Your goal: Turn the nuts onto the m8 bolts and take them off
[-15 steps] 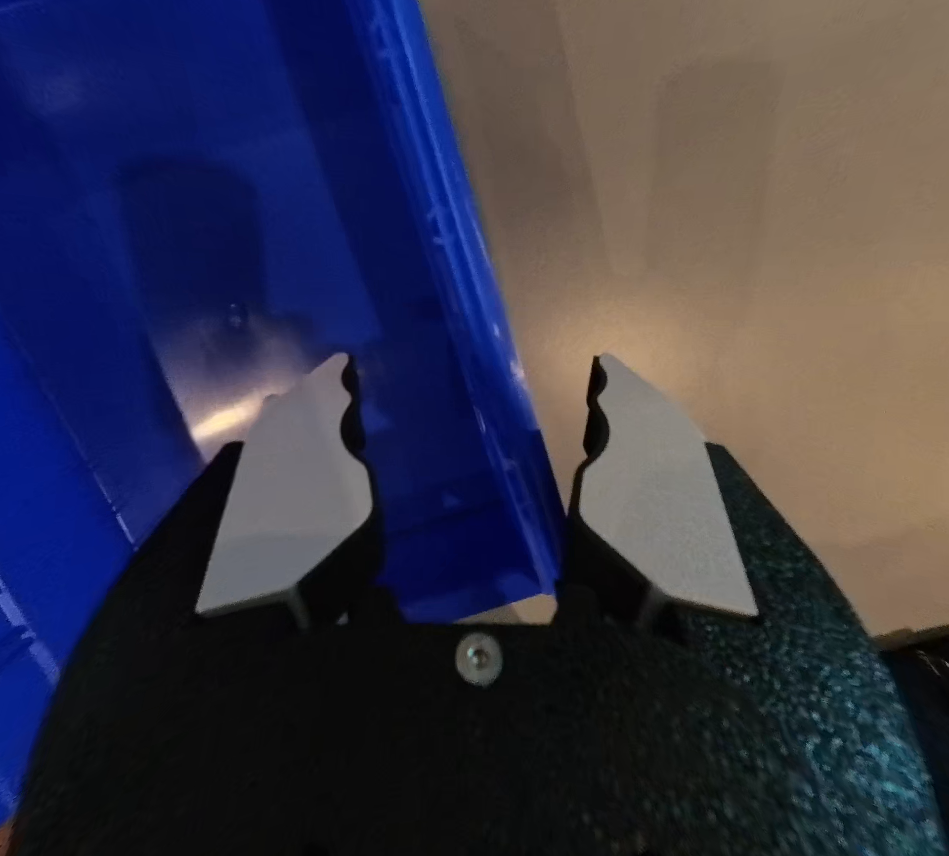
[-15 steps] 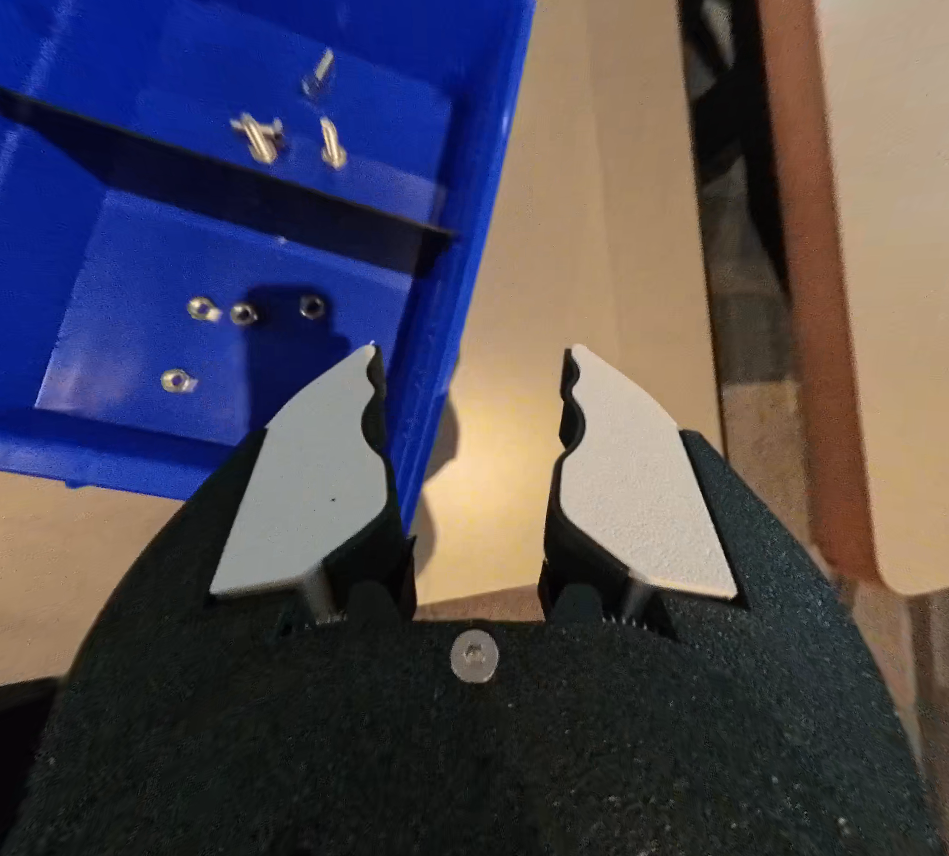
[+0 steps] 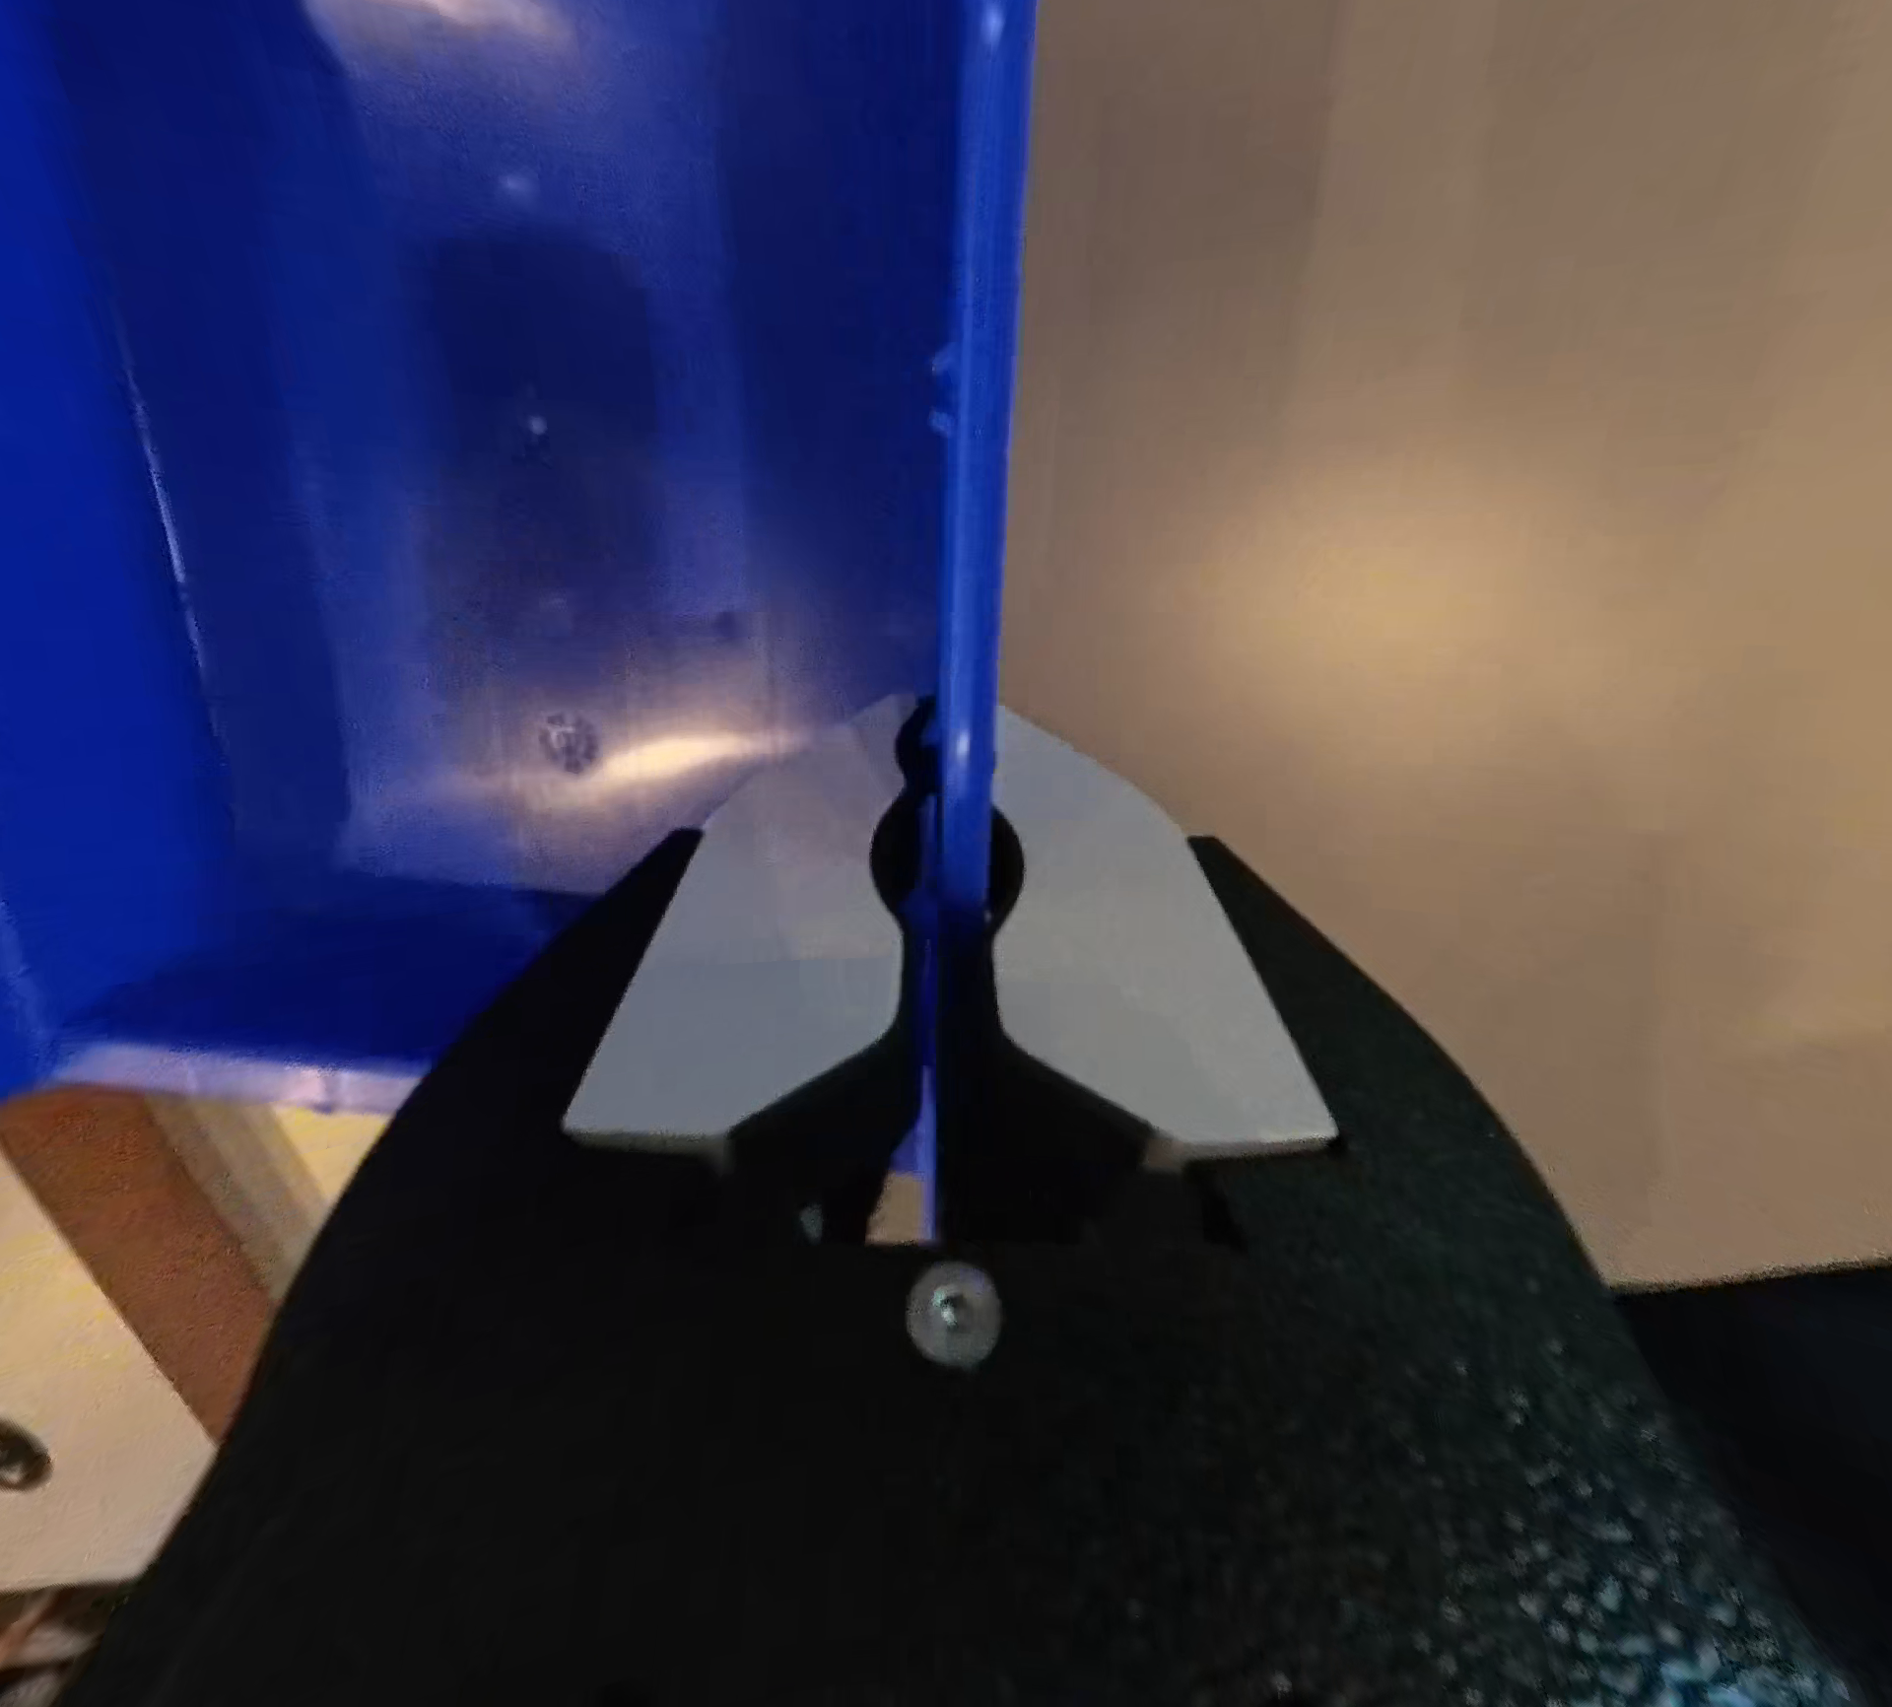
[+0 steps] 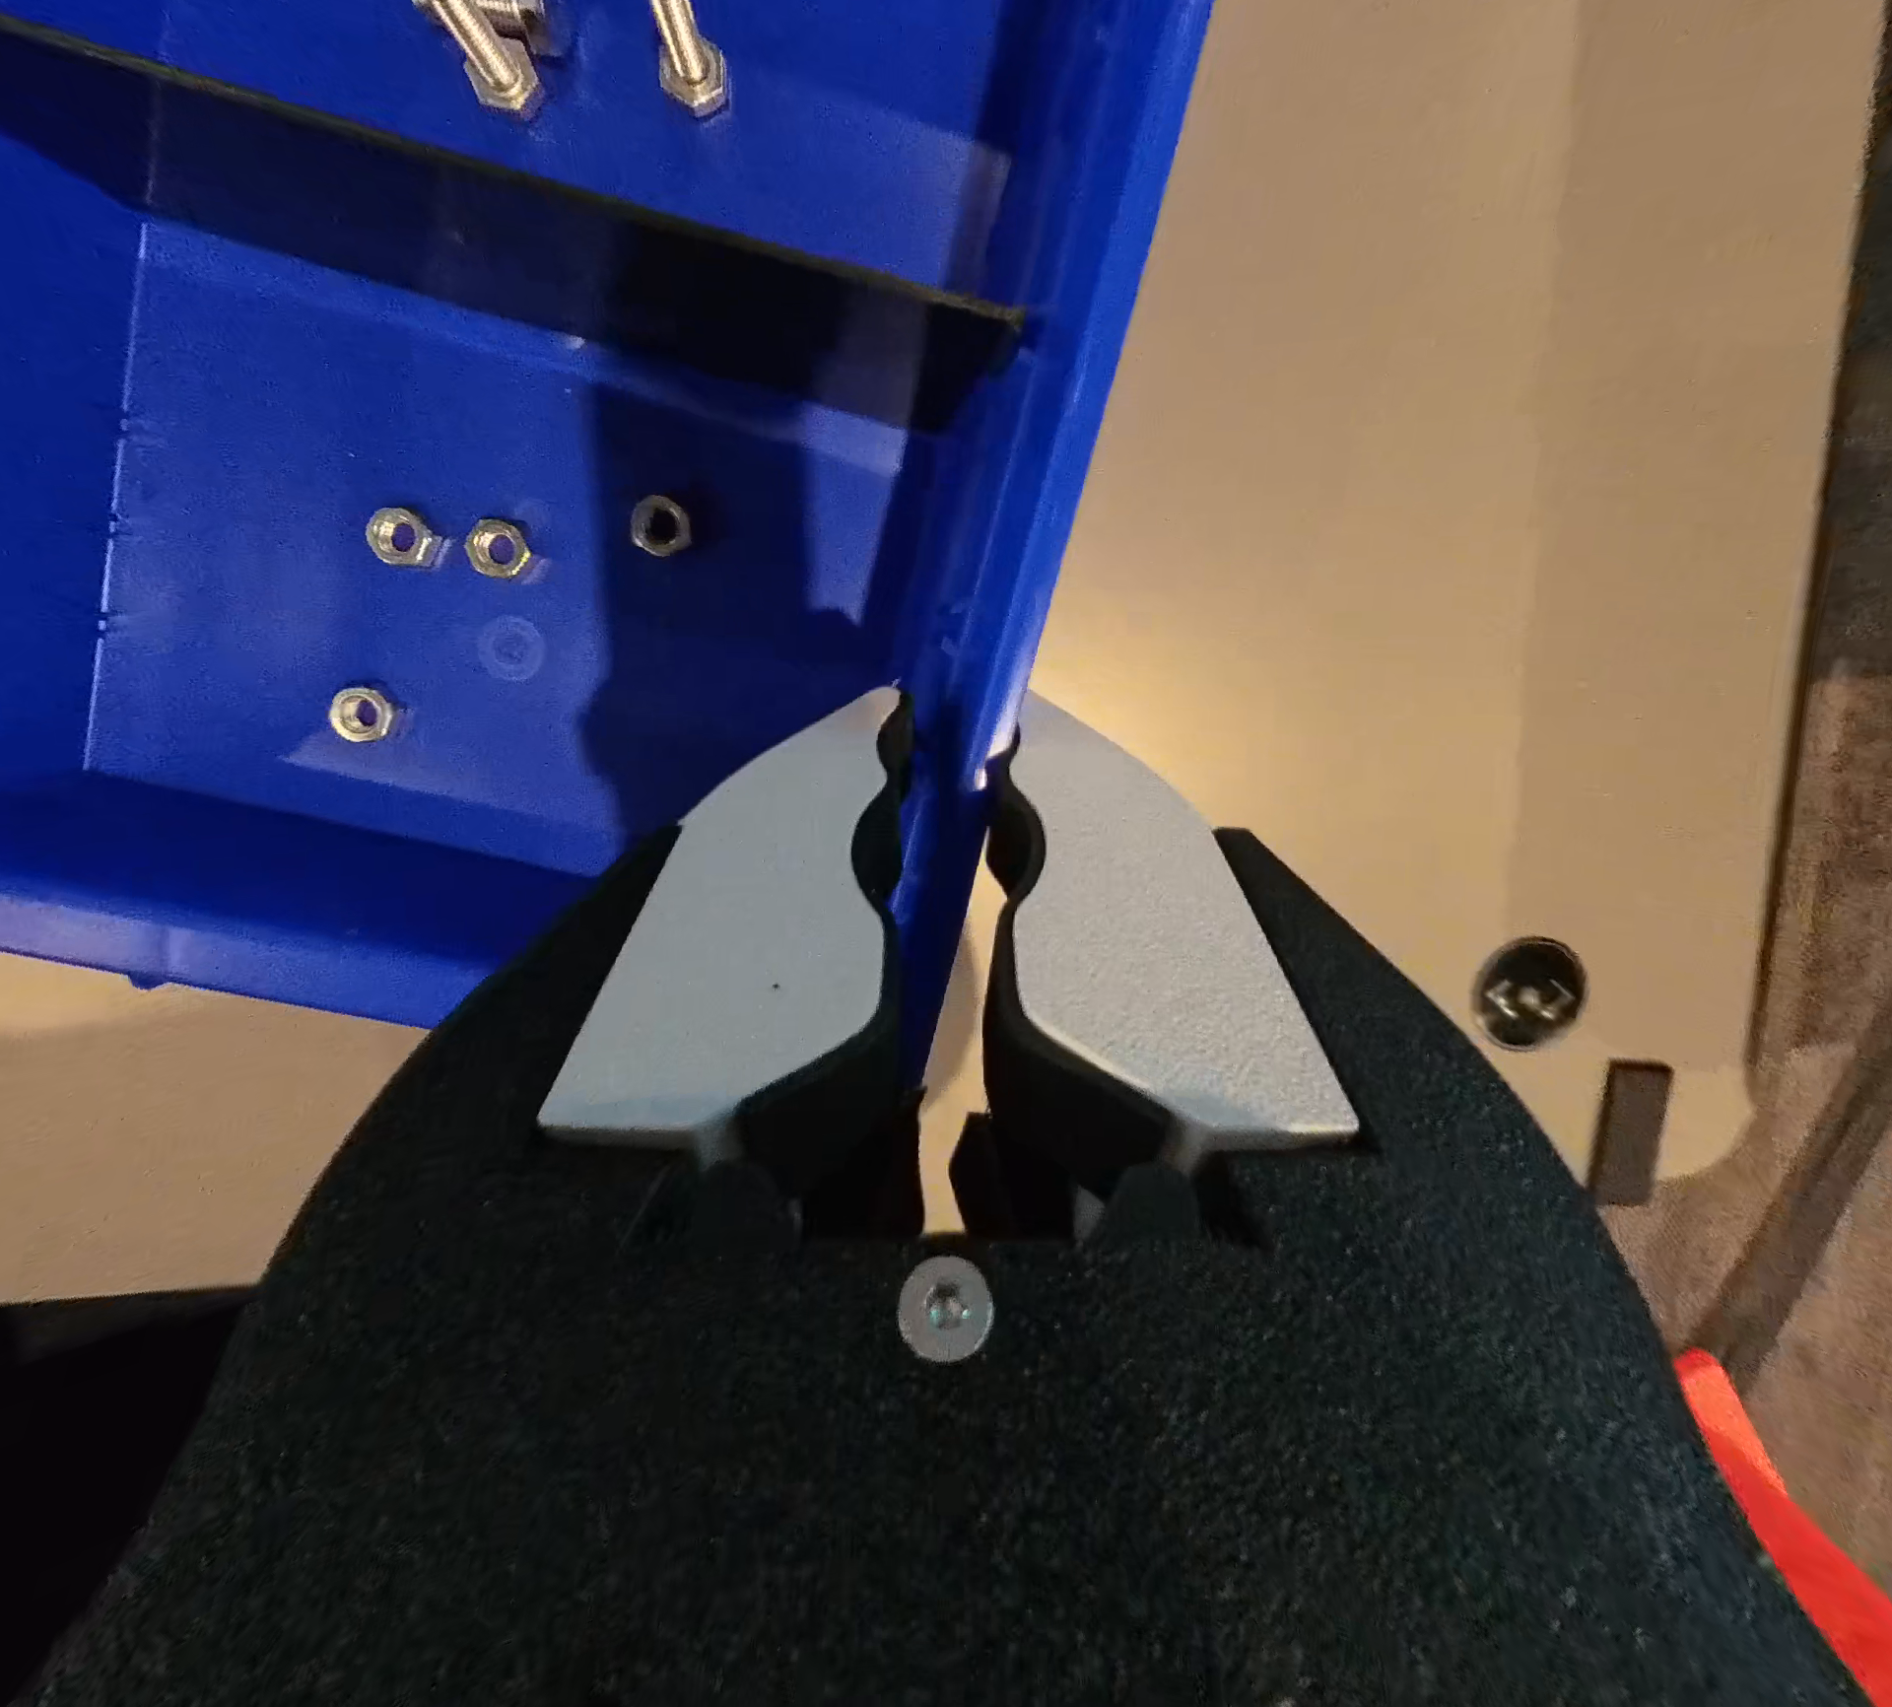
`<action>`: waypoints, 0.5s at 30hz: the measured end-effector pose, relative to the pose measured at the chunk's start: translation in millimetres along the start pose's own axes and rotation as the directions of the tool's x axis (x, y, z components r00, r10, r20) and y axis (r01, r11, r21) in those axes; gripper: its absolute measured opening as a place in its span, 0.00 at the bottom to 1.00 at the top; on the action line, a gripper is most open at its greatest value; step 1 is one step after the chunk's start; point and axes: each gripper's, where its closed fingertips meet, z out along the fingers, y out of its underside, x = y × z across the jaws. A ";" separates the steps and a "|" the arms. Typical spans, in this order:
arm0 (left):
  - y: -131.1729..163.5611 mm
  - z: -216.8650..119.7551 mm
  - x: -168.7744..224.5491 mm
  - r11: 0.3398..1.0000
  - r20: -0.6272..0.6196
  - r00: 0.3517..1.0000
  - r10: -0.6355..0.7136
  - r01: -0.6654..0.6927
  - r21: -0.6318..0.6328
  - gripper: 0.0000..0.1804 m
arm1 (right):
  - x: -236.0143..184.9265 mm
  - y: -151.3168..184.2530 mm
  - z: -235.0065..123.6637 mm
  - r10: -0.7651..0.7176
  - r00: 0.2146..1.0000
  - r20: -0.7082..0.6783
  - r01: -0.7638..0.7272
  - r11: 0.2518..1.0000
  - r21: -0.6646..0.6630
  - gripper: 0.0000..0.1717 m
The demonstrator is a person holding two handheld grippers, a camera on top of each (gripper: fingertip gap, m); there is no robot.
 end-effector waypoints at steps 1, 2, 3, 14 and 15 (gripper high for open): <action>2.0 -3.6 -4.6 1.000 0.007 1.000 0.009 -0.009 0.024 0.02 | -9.8 -3.0 0.5 0.000 1.000 0.009 0.000 1.000 0.012 0.06; 3.7 -8.7 -9.0 0.999 0.024 1.000 0.015 -0.016 0.047 0.02 | -21.1 -7.1 1.2 0.002 1.000 0.024 -0.003 1.000 0.028 0.06; 4.4 -14.5 -10.9 0.997 0.031 0.999 0.017 -0.019 0.075 0.02 | -33.9 -12.1 2.1 0.003 0.999 0.043 -0.005 0.999 0.044 0.05; 33.6 -71.5 -43.8 0.969 0.067 0.995 -0.073 0.055 0.243 0.03 | -238.4 -102.4 15.0 -0.204 0.965 0.165 0.179 0.972 0.155 0.06; 38.0 -73.6 -47.2 0.968 0.069 0.994 -0.081 0.061 0.245 0.03 | -261.1 -109.8 16.0 -0.225 0.958 0.176 0.194 0.965 0.175 0.07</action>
